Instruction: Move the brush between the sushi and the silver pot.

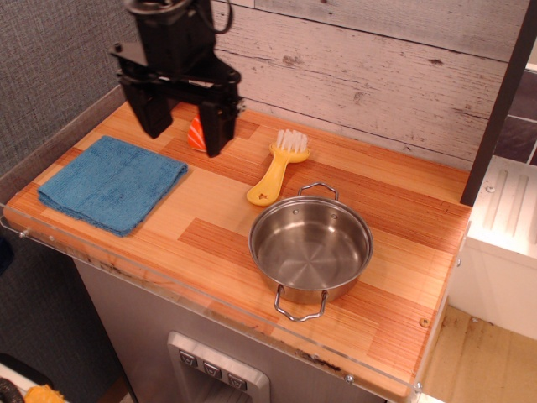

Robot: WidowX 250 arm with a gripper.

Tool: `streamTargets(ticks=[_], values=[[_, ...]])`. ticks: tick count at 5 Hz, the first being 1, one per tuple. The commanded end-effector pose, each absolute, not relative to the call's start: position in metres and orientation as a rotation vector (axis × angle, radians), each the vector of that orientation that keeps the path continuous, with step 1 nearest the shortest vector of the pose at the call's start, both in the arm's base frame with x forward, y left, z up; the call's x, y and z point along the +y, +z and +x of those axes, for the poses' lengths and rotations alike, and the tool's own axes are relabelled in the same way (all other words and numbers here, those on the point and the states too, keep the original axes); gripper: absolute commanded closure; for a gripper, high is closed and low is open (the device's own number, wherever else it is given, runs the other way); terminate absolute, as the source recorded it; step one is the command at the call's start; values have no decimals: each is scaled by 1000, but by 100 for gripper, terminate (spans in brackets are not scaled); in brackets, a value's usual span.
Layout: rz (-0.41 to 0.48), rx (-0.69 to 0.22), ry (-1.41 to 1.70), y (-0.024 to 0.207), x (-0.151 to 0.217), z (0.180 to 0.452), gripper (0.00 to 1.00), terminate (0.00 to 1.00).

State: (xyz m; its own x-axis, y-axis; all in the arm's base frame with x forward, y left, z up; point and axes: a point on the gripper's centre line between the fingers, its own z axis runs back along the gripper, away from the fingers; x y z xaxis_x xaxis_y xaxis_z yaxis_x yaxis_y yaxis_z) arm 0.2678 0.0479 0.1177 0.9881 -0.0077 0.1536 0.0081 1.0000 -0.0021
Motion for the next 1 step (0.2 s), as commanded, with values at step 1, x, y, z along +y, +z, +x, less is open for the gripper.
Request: streamTargets(ticks=[1], values=[[7, -194, -7, 131, 49, 264, 0, 100]])
